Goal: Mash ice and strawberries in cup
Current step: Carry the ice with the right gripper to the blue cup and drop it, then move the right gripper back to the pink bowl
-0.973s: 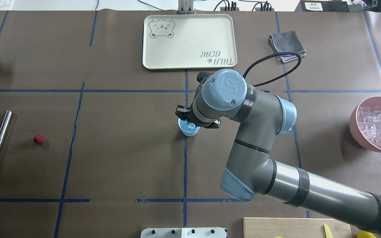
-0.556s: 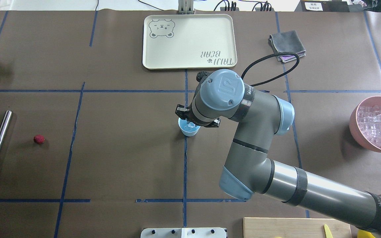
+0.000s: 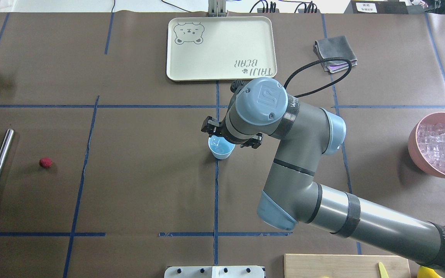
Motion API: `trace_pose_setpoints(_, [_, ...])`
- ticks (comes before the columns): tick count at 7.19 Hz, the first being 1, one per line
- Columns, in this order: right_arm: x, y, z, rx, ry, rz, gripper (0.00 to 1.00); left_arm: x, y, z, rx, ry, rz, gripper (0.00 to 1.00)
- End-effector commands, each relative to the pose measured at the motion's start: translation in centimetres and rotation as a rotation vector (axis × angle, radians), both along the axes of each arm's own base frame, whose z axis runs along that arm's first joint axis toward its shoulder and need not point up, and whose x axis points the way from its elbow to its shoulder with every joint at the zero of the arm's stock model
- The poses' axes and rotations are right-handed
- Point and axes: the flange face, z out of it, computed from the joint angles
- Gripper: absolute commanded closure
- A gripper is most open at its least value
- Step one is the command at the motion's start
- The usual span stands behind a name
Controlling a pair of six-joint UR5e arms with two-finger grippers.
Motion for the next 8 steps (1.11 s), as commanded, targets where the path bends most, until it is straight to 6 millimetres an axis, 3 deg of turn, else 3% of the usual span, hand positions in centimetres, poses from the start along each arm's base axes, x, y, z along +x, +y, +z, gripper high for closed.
trace_pose_setpoints(1, [0.3, -0.3, 1.0, 0.000, 0.014, -0.005, 0.00, 0.0, 0.0, 0.0, 0.000, 0.001, 0.000, 0.00])
trace_pose_setpoints(2, [1.4, -0.8, 0.5, 0.007, 0.003, -0.002, 0.00, 0.0, 0.0, -0.1, 0.001, 0.000, 0.000, 0.00])
trace_pose_setpoints(3, [5.1, -1.5, 2.3, 0.016, -0.001, -0.037, 0.00, 0.1, 0.0, 0.0, -0.001, 0.000, 0.000, 0.00])
trace_pose_setpoints(4, [10.8, -2.4, 4.9, 0.056, -0.004, -0.084, 0.00, 0.0, 0.0, 0.0, 0.000, 0.000, 0.000, 0.00])
trace_pose_setpoints(6, [21.5, -3.2, 11.5, 0.104, 0.024, -0.150, 0.00, 0.1, 0.0, 0.0, -0.001, 0.000, 0.000, 0.00])
trace_pose_setpoints(8, [30.2, -3.2, 20.6, 0.142, 0.124, -0.201, 0.00, 0.1, 0.0, 0.0, 0.000, 0.000, 0.001, 0.00])
